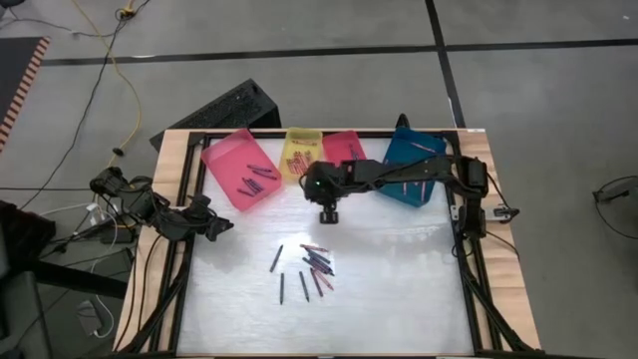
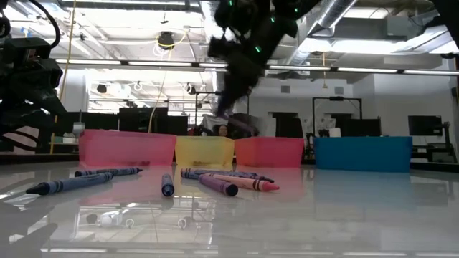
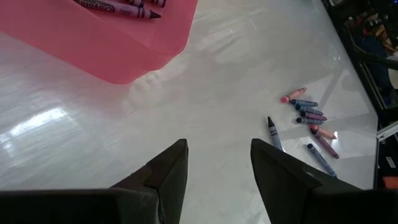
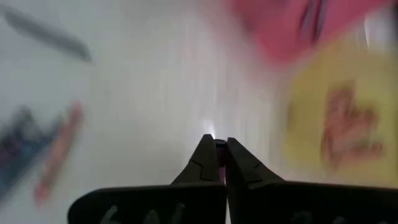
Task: Sort crayons
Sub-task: Put the violet crayon into the pink bin
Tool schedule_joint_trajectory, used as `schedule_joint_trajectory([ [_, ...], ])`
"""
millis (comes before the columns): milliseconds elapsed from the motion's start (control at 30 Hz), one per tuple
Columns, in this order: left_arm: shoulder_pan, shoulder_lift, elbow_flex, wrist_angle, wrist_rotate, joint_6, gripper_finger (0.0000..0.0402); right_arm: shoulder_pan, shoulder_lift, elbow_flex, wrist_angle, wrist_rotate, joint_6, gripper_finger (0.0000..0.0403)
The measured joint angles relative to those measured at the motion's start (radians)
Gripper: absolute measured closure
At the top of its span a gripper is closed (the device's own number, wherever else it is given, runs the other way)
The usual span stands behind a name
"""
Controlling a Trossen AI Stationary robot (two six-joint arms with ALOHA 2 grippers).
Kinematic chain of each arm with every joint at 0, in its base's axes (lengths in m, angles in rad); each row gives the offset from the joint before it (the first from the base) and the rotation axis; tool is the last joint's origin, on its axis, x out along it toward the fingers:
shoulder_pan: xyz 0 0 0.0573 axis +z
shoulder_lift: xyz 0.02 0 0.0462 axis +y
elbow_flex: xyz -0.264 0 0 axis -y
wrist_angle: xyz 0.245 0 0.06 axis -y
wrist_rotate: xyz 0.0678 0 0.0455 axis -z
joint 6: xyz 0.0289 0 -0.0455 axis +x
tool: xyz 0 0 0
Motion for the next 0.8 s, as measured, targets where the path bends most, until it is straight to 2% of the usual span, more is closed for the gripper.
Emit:
schedule_joint_trajectory([
  [133, 0.000, 0.000, 0.000, 0.000, 0.000, 0.000, 0.0236, 0.003, 0.000, 0.061, 0.098, -0.068, 0.010, 0.0398],
  [300, 0.000, 0.000, 0.000, 0.000, 0.000, 0.000, 0.0236, 0.007, -0.002, 0.093, 0.348, -0.133, 0.067, 0.0398],
  [600, 0.000, 0.000, 0.000, 0.000, 0.000, 0.000, 0.0236, 0.004, 0.016, 0.093, 0.771, -0.137, 0.211, 0.0398],
  [800, 0.000, 0.000, 0.000, 0.000, 0.002, 0.000, 0.0236, 0.004, 0.070, 0.094, 0.977, -0.131, 0.285, 0.0396],
])
